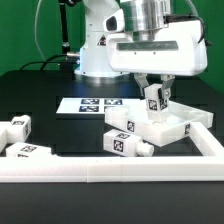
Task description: Assemble one leg
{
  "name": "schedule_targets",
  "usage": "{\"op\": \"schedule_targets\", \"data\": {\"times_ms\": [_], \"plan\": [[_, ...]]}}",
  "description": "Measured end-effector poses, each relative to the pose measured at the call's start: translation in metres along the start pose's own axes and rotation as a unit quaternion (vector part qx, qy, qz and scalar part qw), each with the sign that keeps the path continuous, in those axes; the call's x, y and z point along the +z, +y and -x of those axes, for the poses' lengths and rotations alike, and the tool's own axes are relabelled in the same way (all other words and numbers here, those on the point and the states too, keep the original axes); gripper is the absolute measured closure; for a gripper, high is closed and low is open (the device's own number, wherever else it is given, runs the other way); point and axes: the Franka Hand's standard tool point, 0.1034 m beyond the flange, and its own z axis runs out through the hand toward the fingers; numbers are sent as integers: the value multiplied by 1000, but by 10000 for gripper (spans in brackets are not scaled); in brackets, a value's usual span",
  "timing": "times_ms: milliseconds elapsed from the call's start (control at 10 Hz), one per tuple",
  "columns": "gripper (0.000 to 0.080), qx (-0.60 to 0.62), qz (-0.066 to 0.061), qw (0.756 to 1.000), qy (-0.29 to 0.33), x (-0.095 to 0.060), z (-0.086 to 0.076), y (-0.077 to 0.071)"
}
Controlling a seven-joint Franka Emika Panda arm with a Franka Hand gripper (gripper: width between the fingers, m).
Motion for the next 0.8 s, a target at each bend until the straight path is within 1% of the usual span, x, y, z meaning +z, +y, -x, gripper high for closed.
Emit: {"op": "schedule_targets", "data": {"times_ms": [200,400,600,800], "plan": [[512,66,-1,998,-2,1,1,0],[512,153,-3,988,-5,3,8,-7],[512,223,-3,975,-7,5,16,-14],[512,313,-6,950,-11,7,22,-22]]}}
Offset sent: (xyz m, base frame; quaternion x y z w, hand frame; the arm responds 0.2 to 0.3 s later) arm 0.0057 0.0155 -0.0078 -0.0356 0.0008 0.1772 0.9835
